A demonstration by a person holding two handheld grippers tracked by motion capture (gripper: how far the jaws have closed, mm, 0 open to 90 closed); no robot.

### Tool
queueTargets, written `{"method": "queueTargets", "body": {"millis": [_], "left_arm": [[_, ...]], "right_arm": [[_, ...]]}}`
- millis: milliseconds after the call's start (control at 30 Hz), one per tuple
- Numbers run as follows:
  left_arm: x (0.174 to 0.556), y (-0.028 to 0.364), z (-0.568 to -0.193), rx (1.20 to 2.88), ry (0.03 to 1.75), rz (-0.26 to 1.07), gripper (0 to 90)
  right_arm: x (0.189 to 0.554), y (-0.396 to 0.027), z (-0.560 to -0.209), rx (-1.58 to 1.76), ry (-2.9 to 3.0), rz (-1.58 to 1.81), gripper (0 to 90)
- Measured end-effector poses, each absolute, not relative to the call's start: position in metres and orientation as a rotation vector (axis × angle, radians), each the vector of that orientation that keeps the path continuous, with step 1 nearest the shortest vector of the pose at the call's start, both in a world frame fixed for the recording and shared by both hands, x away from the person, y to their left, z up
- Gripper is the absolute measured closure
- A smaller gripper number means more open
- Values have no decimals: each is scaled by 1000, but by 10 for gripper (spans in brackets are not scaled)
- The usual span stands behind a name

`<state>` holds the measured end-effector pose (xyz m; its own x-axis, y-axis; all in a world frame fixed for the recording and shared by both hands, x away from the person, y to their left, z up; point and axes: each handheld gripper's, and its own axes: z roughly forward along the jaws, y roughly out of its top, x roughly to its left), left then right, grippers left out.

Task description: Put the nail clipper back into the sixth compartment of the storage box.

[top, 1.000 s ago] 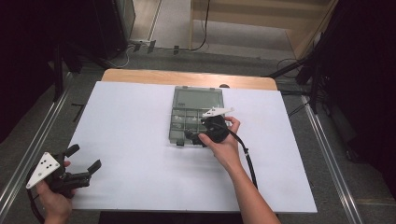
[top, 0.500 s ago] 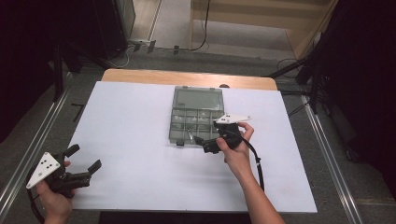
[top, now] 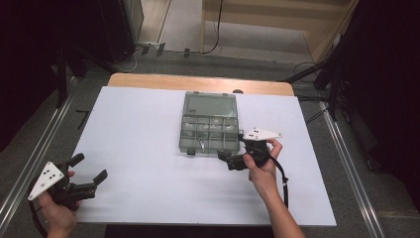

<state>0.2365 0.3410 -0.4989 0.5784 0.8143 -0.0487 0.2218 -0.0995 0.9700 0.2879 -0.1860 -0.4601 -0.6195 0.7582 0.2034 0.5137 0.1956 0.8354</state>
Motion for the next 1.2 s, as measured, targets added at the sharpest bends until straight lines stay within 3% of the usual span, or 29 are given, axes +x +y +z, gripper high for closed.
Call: {"method": "queueTargets", "body": {"millis": [1200], "left_arm": [[236, 340, -499, 1641, 881, 634, 0]], "right_arm": [[240, -259, -477, 1286, 2048, 1405, 0]]}}
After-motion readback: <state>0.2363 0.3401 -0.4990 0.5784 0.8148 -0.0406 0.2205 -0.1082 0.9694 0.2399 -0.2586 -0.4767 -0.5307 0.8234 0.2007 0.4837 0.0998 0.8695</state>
